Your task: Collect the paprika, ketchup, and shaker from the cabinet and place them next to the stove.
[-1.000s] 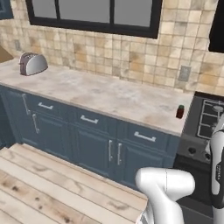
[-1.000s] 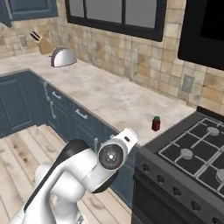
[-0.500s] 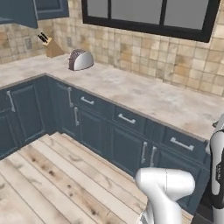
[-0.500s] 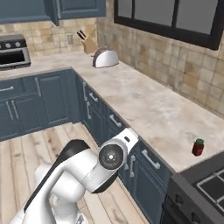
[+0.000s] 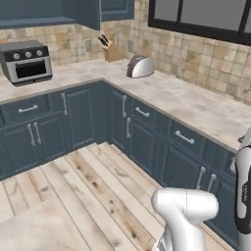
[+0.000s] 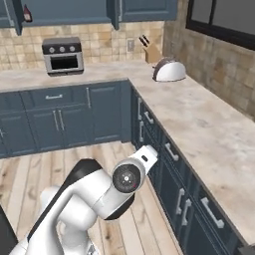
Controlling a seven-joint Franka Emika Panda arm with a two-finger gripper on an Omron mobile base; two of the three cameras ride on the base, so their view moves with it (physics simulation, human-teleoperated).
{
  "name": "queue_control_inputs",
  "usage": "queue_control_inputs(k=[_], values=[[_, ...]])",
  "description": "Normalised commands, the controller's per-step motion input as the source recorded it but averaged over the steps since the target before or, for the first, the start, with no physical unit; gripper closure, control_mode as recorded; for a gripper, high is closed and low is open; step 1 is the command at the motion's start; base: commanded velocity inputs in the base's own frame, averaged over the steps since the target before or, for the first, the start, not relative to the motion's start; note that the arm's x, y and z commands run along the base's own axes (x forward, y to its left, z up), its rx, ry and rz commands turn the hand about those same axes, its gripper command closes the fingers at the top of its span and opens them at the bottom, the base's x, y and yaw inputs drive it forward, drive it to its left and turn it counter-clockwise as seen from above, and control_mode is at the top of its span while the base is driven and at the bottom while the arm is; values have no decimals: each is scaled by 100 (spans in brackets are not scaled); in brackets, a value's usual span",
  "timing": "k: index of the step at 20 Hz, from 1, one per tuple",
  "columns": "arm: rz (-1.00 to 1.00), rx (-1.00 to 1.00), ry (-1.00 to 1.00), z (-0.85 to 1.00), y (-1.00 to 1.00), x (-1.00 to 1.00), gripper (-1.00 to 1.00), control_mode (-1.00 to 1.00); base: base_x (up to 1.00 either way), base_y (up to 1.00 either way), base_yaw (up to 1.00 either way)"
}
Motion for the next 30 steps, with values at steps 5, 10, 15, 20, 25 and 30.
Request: queue_control_inputs(k=[5,10,15,20,25,30], values=[[0,0,0,0,0,0,-100,100,49,59,34],[0,0,0,0,0,0,-100,100,81,9,21],[0,0,0,0,0,0,-100,100,91,22,16],[0,0,0,0,0,0,-100,100,89,23,14],[0,0,0,0,0,0,-100,100,87,9,11],[0,0,0,0,0,0,-100,100,89,1,8]])
